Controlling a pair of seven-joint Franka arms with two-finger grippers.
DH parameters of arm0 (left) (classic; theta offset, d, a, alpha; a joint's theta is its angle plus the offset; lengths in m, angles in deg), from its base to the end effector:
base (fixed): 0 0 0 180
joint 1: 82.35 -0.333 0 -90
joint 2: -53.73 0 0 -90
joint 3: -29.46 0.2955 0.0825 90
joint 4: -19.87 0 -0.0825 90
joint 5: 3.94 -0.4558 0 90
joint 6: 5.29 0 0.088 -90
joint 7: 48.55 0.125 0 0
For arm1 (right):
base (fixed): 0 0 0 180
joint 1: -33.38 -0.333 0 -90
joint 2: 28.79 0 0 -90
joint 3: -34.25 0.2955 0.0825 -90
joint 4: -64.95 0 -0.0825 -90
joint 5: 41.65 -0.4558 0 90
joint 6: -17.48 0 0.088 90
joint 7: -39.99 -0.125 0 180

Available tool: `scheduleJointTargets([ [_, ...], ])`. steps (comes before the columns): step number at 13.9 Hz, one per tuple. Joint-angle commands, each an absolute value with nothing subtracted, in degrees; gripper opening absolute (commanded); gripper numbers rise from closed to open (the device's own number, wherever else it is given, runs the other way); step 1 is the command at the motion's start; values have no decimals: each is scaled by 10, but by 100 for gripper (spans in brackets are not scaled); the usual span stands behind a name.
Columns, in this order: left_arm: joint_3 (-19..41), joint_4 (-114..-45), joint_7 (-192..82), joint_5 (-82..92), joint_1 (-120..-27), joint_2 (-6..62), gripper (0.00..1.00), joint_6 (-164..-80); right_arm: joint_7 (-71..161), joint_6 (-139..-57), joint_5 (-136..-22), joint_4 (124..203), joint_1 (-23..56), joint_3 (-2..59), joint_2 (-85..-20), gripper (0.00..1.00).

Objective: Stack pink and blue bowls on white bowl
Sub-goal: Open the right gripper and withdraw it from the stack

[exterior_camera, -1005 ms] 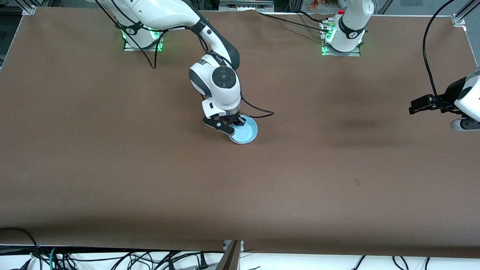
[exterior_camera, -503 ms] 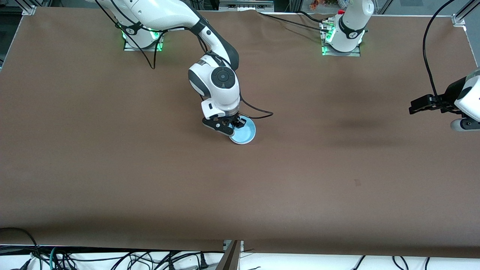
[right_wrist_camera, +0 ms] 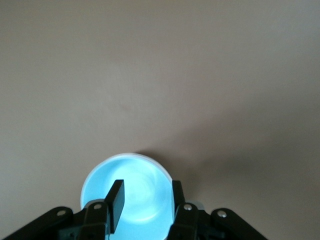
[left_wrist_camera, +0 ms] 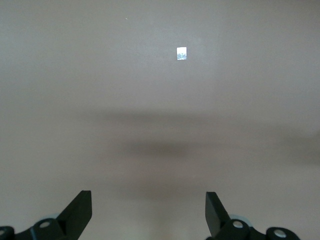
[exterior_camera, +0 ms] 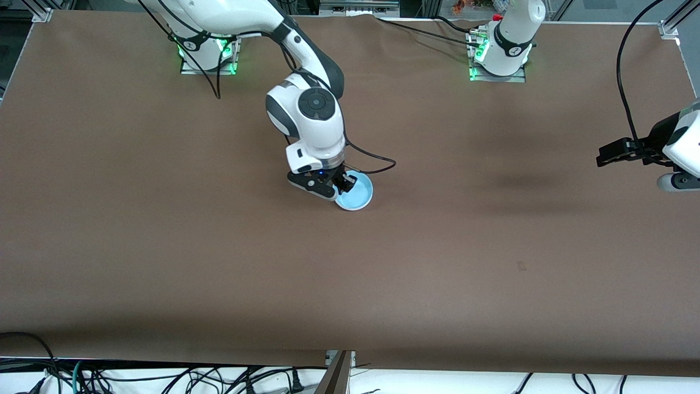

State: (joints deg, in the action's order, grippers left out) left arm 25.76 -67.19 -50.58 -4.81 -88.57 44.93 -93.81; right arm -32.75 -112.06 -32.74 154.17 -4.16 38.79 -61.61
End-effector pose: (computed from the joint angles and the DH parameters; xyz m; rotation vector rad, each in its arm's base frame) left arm 0.6590 0.0332 0.5129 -3.1280 -0.1236 0.2003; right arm 0.5750 0.5024 0.2536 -2.9863 0.6984 -0.2195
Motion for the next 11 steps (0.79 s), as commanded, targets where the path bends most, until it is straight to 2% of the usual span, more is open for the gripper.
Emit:
scheduleJointTargets([
  [1, 256, -653, -497, -42, -890, 441, 100, -923, -293, -1076, -331, 1554, -23, 385, -554, 45],
  [4, 256, -653, -500, -40, -890, 441, 100, -923, -201, -999, -390, 1529, 7, 382, -515, 46],
  [6, 256, -646, -500, -39, -890, 441, 100, -923, -130, -903, -416, 1485, 22, 366, -500, 48],
  [8, 257, -642, -500, -39, -891, 437, 100, -923, -58, -812, -442, 1454, 26, 330, -474, 48],
  [10, 257, -642, -500, -39, -892, 437, 100, -923, 31, -738, -474, 1450, 26, 272, -427, 55],
  [11, 257, -642, -500, -39, -892, 437, 100, -923, 78, -703, -476, 1450, 26, 243, -407, 55],
])
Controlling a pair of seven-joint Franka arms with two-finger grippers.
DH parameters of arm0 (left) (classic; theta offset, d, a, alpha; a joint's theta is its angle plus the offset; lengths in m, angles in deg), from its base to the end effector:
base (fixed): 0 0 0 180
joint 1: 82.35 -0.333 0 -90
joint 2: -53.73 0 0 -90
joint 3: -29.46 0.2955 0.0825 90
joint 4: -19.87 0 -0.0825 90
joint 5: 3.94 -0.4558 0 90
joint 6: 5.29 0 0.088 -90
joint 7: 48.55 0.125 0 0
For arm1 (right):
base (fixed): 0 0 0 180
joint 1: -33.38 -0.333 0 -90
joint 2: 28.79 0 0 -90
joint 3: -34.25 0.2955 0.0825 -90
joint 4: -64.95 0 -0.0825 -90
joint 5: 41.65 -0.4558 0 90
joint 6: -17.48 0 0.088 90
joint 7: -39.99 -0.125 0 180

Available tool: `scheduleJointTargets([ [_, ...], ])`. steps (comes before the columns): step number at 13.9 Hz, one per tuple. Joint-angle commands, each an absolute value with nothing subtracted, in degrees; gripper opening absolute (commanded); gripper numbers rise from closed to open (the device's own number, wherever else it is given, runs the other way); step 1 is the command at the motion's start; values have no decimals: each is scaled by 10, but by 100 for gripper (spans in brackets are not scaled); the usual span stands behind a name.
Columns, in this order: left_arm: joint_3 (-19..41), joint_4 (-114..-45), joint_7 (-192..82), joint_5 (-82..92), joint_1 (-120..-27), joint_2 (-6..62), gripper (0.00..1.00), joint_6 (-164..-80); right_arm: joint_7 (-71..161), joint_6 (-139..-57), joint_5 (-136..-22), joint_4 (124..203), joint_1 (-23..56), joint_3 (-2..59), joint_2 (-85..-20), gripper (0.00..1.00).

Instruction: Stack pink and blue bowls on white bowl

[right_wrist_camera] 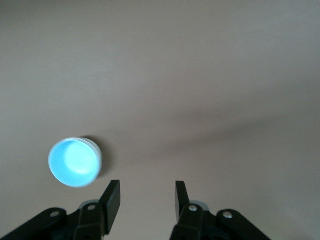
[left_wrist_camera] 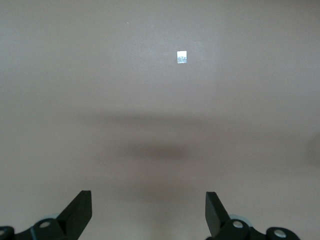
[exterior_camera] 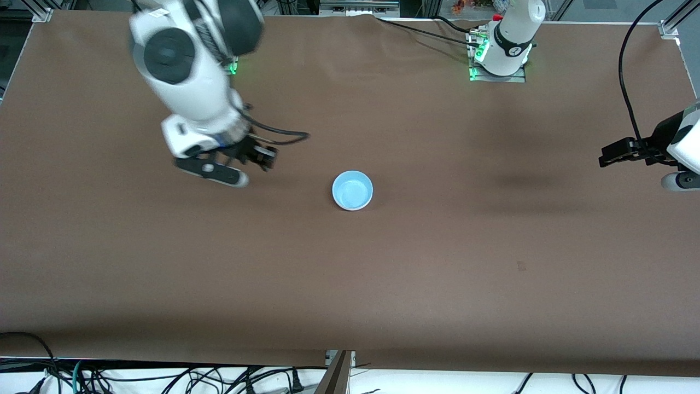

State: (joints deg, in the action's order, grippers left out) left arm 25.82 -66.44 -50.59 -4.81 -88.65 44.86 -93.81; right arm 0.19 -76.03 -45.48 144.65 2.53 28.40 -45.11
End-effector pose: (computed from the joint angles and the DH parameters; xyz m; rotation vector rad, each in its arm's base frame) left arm 0.6604 0.0349 0.5191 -3.1290 -0.1279 0.1818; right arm 0.6335 0.3127 0.4999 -3.1046 0.4064 0.0878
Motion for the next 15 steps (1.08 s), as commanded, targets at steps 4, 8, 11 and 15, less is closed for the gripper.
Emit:
scheduleJointTargets([
  [4, 257, -641, -500, -42, -890, 437, 100, -923, 247, -604, -477, 1452, 26, 122, -357, 60],
  [8, 257, -641, -500, -42, -890, 437, 100, -923, 332, -571, -475, 1466, 26, 29, -354, 63],
  [11, 257, -641, -499, -42, -891, 436, 100, -923, 353, -579, -467, 1473, 27, 4, -361, 63],
  [15, 257, -640, -499, -43, -891, 436, 100, -923, 355, -594, -465, 1492, 26, -2, -361, 66],
])
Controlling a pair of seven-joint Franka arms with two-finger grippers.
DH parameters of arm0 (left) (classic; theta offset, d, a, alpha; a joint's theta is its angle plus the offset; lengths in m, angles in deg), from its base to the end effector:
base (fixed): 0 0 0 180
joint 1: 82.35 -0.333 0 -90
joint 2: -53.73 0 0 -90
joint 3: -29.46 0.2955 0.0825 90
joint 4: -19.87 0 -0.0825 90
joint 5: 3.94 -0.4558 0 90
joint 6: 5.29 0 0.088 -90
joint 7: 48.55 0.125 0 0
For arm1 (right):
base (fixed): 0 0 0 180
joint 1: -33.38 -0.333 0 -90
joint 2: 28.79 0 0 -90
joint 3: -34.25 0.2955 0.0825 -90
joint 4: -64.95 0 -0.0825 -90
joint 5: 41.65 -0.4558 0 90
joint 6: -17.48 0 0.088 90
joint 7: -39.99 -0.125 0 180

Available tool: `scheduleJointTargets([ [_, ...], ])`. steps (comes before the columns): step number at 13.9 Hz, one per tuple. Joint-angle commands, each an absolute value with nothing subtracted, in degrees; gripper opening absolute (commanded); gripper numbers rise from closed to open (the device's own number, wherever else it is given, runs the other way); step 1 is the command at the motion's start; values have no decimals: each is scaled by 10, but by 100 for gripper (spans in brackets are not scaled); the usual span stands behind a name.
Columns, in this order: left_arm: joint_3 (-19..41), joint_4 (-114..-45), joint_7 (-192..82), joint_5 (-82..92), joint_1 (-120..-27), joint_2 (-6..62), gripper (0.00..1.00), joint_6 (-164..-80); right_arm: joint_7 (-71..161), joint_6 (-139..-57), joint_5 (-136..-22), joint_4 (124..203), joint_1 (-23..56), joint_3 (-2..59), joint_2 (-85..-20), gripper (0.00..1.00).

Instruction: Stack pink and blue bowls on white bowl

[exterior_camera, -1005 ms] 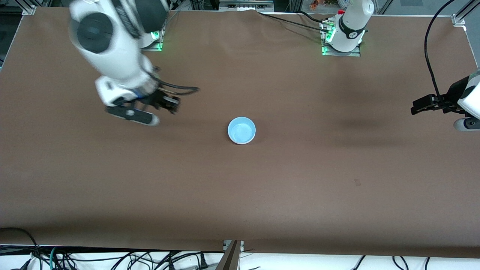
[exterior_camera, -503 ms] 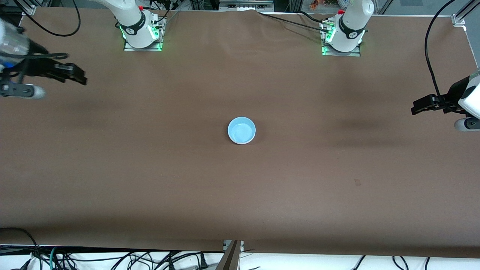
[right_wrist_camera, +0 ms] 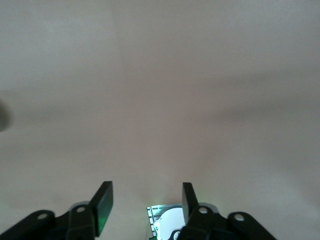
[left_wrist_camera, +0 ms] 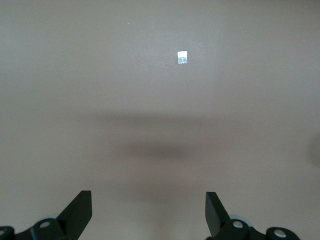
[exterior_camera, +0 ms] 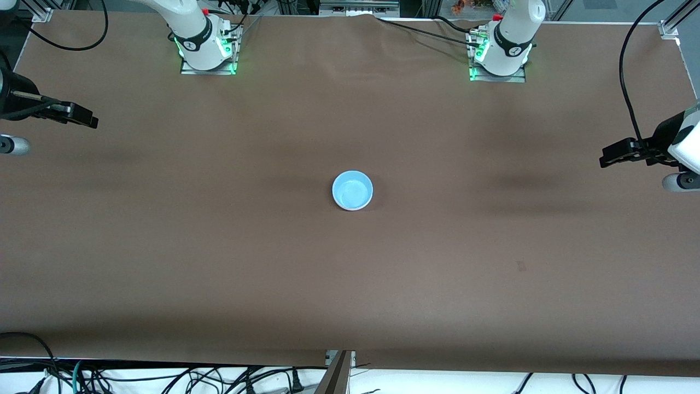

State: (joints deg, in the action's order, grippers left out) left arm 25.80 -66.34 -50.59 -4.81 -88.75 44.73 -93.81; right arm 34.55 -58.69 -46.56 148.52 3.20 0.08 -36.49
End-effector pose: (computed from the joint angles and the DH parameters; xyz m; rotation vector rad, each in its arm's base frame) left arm 0.6609 0.0359 0.5185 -3.1291 -0.1301 0.1826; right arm 0.6268 -0.0119 0.5570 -3.1023 0.2472 0.3763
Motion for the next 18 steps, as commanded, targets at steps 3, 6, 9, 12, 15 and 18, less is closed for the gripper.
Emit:
scheduleJointTargets([
  [3, 257, -641, -499, -43, -891, 436, 100, -923, 355, -599, -465, 1492, 26, 0, -362, 67],
  [6, 257, -640, -499, -43, -891, 436, 100, -923, 355, -597, -466, 1491, 28, 2, -362, 70],
  [9, 257, -641, -499, -43, -891, 436, 100, -923, 355, -597, -466, 1492, 32, 7, -362, 70],
  [12, 257, -640, -499, -42, -891, 435, 100, -923, 354, -600, -464, 1489, 179, 153, -362, 70],
  [15, 257, -641, -499, -43, -891, 435, 100, -923, 352, -616, -435, 1489, 276, 263, -361, 70],
  [18, 257, -641, -498, -43, -891, 435, 100, -923, 352, -643, -434, 1496, 362, 341, -358, 70],
])
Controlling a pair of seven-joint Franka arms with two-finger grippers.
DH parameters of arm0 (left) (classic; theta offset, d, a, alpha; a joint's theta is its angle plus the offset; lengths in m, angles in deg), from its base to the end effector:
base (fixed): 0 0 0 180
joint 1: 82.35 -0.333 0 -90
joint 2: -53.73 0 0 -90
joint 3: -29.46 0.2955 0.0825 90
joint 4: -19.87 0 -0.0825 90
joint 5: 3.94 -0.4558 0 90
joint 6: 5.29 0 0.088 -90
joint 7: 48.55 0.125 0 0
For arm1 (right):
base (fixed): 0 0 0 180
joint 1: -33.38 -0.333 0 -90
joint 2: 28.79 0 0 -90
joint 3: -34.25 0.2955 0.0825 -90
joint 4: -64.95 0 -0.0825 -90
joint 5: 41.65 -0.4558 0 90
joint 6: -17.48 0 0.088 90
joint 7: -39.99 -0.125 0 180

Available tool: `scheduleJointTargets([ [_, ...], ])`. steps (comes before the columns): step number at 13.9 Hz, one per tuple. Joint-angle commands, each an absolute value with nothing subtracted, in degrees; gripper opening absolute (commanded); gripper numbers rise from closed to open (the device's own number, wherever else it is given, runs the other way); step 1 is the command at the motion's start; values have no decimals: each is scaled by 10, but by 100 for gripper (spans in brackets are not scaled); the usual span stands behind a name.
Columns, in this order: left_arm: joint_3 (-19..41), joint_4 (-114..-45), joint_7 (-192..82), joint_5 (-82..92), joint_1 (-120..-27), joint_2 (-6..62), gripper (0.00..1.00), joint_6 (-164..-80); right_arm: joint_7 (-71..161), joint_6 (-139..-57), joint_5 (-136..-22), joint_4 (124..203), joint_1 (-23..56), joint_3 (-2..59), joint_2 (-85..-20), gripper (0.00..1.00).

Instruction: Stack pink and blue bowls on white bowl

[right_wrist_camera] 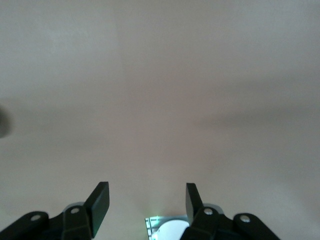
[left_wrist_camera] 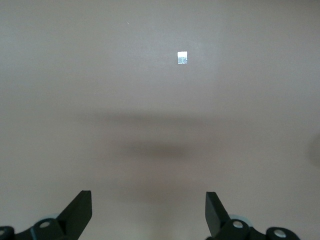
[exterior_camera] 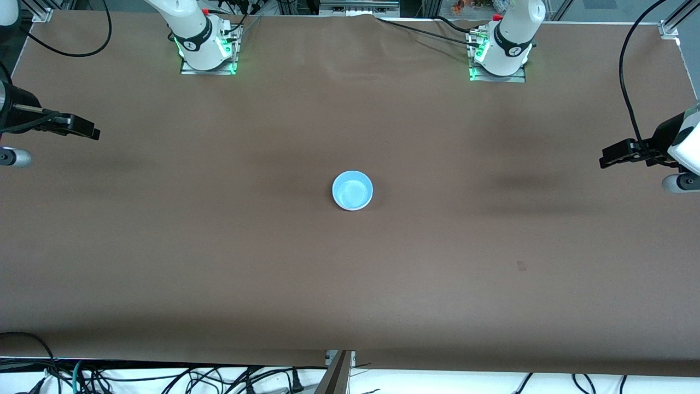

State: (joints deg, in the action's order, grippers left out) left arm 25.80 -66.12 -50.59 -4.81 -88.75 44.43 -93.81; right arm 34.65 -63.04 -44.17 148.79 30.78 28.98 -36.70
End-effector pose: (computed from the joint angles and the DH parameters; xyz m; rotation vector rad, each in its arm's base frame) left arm 0.6623 0.0361 0.5171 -3.1293 -0.1302 0.1848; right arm 0.6421 -0.0207 0.5435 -3.0927 0.2125 0.3049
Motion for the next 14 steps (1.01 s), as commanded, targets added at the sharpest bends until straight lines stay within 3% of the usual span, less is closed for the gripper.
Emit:
scheduleJointTargets([
  [1, 257, -641, -498, -42, -891, 435, 100, -923, 352, -652, -433, 1504, 390, 372, -355, 70],
  [4, 257, -641, -498, -42, -890, 435, 100, -923, 353, -685, -433, 1548, 430, 402, -328, 70],
  [10, 257, -641, -498, -41, -891, 435, 100, -923, 353, -735, -432, 1643, 431, 410, -260, 70],
  [14, 257, -640, -498, -41, -891, 435, 100, -923, 345, -736, -432, 1643, 419, 411, -257, 70],
])
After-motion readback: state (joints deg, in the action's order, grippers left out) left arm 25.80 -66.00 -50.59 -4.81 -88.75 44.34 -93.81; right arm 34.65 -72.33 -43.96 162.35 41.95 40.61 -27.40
